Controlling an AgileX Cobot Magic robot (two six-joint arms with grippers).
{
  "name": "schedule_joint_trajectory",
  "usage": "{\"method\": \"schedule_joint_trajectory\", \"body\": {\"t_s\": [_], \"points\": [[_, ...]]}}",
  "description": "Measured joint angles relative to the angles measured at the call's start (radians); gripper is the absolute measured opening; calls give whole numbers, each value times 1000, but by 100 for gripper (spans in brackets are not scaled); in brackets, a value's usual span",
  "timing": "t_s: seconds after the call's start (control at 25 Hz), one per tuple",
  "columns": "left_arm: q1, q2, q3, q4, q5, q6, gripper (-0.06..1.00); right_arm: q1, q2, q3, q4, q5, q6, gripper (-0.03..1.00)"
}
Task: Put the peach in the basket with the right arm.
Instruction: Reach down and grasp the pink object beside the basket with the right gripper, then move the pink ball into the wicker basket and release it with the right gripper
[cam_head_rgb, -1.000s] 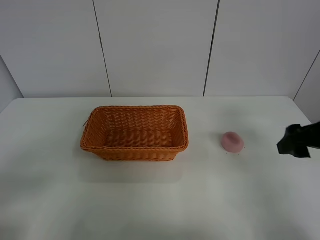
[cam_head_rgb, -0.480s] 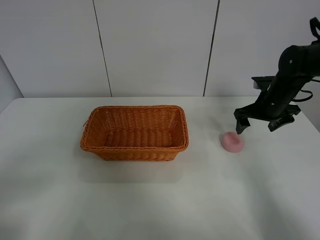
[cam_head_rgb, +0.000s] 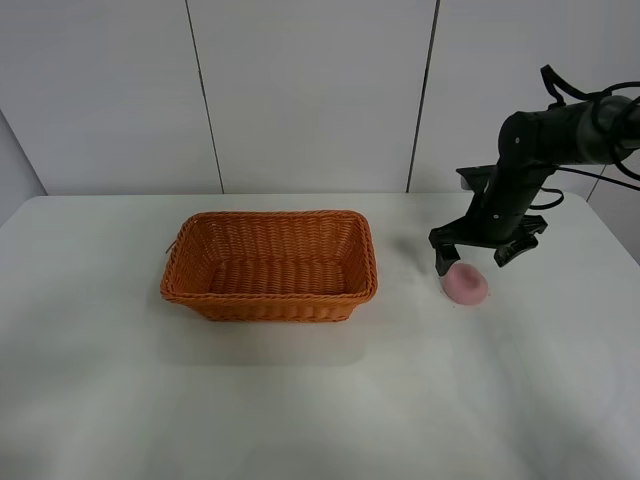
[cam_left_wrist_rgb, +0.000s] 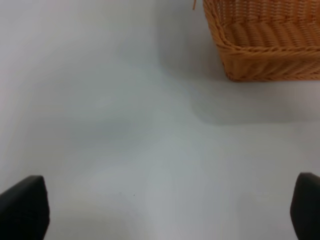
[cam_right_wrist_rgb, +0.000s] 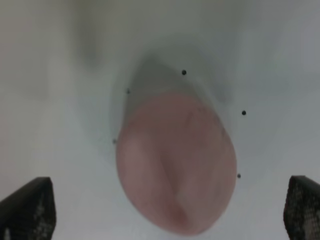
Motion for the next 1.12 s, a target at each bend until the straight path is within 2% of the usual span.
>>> {"method": "schedule_joint_trajectory", "body": {"t_s": [0.28,0.56,0.6,0.68,0.84,0.92,1.12], "points": [[0,0,0,0,0,0,99,-3,72,-1,-1,-63,2,70],[0,0,0,0,0,0,99,-3,121,-1,0,-69,3,69],[0,0,0,0,0,0,99,-3,121,-1,0,-70,3,67],[0,0,0,0,0,0,99,-3,121,-1,0,-68,3,52],[0,0,0,0,0,0,99,-3,117,-7,-1,-48,4,9],[0,0,0,0,0,0,99,-3,100,-10,-3,-41,4,1],[0,0,0,0,0,0,99,-3,71,-84,-3,46,4,0]]}}
